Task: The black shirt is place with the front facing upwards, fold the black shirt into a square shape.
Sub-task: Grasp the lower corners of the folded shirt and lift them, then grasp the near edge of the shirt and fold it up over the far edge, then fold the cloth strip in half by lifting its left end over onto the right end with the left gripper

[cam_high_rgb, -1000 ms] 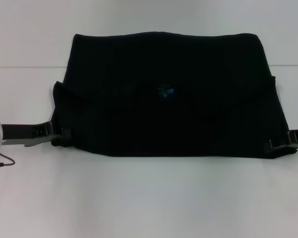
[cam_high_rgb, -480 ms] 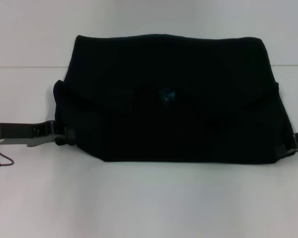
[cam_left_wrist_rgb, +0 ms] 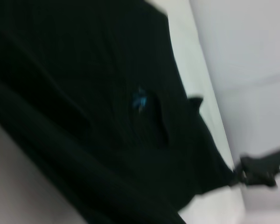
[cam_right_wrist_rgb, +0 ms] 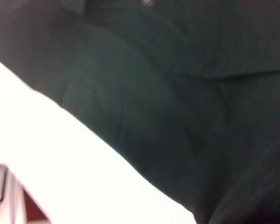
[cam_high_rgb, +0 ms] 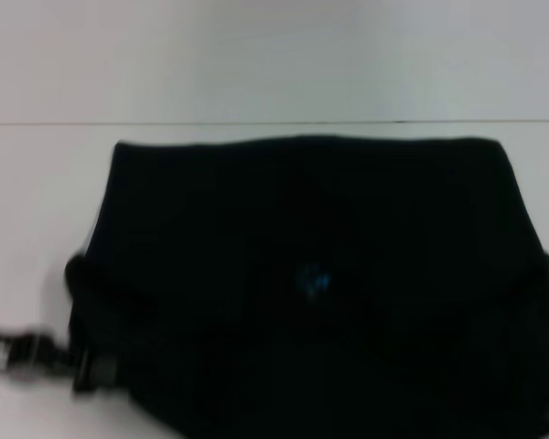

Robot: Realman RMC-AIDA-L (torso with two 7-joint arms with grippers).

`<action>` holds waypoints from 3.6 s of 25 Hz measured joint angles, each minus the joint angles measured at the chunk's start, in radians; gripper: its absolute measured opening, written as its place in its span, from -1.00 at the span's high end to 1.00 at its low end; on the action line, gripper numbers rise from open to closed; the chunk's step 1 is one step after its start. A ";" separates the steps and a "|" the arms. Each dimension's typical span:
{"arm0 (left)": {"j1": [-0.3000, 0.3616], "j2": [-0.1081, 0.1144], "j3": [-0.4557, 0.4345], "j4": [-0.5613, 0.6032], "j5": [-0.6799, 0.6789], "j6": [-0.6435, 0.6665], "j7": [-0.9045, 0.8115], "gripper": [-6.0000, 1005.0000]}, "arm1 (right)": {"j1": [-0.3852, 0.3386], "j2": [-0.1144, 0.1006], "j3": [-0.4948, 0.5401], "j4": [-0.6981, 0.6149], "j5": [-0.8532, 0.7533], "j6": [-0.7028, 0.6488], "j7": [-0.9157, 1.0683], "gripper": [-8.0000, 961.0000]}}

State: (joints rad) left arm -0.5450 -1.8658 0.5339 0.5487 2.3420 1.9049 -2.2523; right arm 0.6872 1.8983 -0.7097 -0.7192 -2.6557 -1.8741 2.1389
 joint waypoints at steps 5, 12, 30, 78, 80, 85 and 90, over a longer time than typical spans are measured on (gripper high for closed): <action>0.013 -0.008 0.006 -0.006 0.152 0.114 0.002 0.91 | -0.014 0.023 0.000 0.033 -0.039 -0.066 -0.094 0.89; -0.029 -0.003 -0.055 -0.009 0.157 0.096 0.012 0.91 | -0.013 0.021 0.073 0.052 -0.036 -0.025 -0.090 0.88; -0.128 0.021 -0.379 -0.062 -0.037 -0.435 -0.031 0.90 | 0.009 -0.046 0.425 0.214 0.330 0.453 0.057 0.83; -0.204 -0.225 -0.374 -0.150 -0.355 -1.138 0.412 0.20 | 0.093 0.184 0.322 0.321 0.641 1.235 -0.454 0.25; -0.190 -0.215 -0.374 -0.152 -0.356 -1.130 0.408 0.04 | 0.070 0.179 0.322 0.320 0.693 1.225 -0.458 -0.10; -0.131 -0.163 -0.384 -0.161 -0.359 -0.972 0.377 -0.20 | -0.001 0.158 0.321 0.308 0.790 1.122 -0.461 -0.50; -0.058 -0.130 -0.385 -0.163 -0.383 -0.723 0.361 -0.31 | -0.062 0.124 0.310 0.303 0.792 0.856 -0.569 -0.55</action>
State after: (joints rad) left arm -0.6027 -1.9955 0.1488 0.3858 1.9587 1.1823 -1.8912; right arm 0.6251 2.0227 -0.3993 -0.4160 -1.8640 -1.0182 1.5703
